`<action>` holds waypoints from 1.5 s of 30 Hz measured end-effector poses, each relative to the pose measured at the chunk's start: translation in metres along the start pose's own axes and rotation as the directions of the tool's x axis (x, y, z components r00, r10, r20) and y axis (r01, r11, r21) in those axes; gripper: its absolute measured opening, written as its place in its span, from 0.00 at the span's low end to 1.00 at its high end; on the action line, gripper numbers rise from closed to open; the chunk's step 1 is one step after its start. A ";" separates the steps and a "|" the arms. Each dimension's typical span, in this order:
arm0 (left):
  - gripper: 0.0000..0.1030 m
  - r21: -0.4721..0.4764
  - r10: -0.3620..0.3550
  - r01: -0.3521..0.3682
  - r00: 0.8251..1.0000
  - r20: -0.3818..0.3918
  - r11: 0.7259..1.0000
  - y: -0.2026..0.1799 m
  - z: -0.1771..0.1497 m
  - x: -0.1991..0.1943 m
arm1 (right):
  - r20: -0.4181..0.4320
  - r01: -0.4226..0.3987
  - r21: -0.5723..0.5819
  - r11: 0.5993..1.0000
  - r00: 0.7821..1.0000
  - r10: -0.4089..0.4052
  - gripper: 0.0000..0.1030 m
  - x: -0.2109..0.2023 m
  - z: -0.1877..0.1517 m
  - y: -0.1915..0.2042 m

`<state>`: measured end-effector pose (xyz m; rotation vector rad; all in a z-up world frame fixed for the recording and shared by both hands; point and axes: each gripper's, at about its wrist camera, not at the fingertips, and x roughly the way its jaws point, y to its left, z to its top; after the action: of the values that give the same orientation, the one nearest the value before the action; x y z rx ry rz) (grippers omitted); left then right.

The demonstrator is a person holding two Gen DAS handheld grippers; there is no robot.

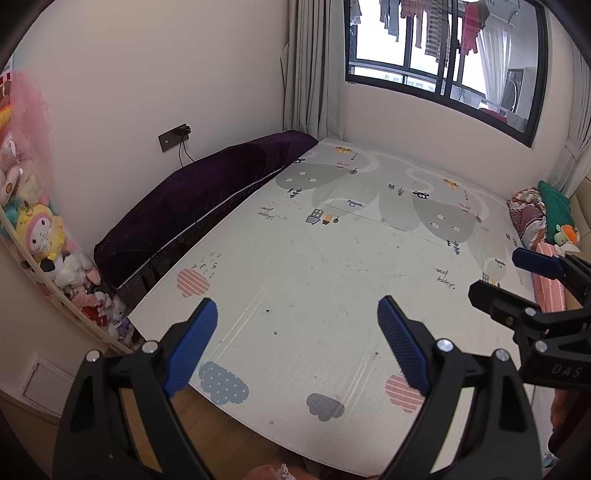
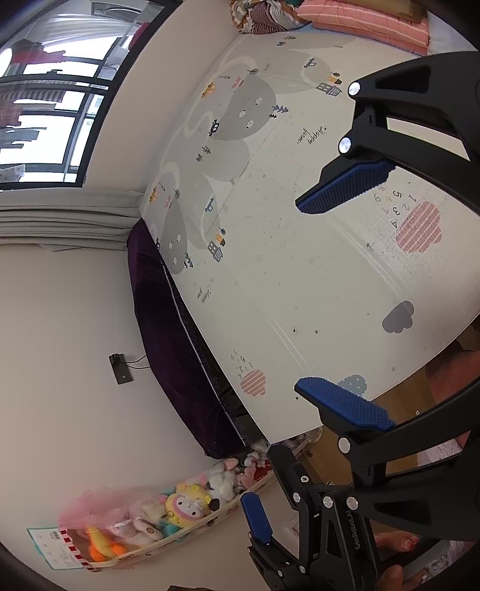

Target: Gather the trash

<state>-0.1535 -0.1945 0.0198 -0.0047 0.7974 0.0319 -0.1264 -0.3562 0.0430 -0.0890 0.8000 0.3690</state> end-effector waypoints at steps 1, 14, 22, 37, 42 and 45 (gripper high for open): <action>0.86 -0.001 0.001 -0.001 1.000 0.000 1.000 0.000 0.000 0.000 | 0.000 0.000 0.000 1.000 1.000 0.000 0.85 0.000 0.000 0.000; 0.86 -0.017 0.020 -0.020 1.000 0.005 1.000 0.003 0.001 0.001 | 0.001 0.001 -0.002 1.000 1.000 -0.001 0.85 0.001 0.000 0.003; 0.86 -0.020 0.034 -0.034 0.999 0.010 0.999 0.005 0.003 0.001 | 0.000 0.001 -0.005 1.000 1.000 -0.001 0.84 0.002 0.001 0.003; 0.89 -0.031 0.023 -0.023 1.000 0.013 0.999 0.010 0.008 0.002 | 0.001 0.004 -0.007 1.000 1.000 -0.004 0.84 0.007 0.006 0.002; 0.89 -0.028 0.024 -0.023 1.000 0.021 0.999 0.009 0.009 0.001 | 0.001 0.004 -0.010 1.000 1.000 -0.004 0.84 0.008 0.007 0.002; 0.89 -0.028 0.026 -0.026 0.999 0.021 0.999 0.009 0.008 0.000 | 0.001 0.004 -0.009 1.000 1.000 -0.004 0.85 0.008 0.007 0.002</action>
<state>-0.1482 -0.1855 0.0253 -0.0198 0.7760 0.0674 -0.1174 -0.3502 0.0425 -0.0986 0.7971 0.3686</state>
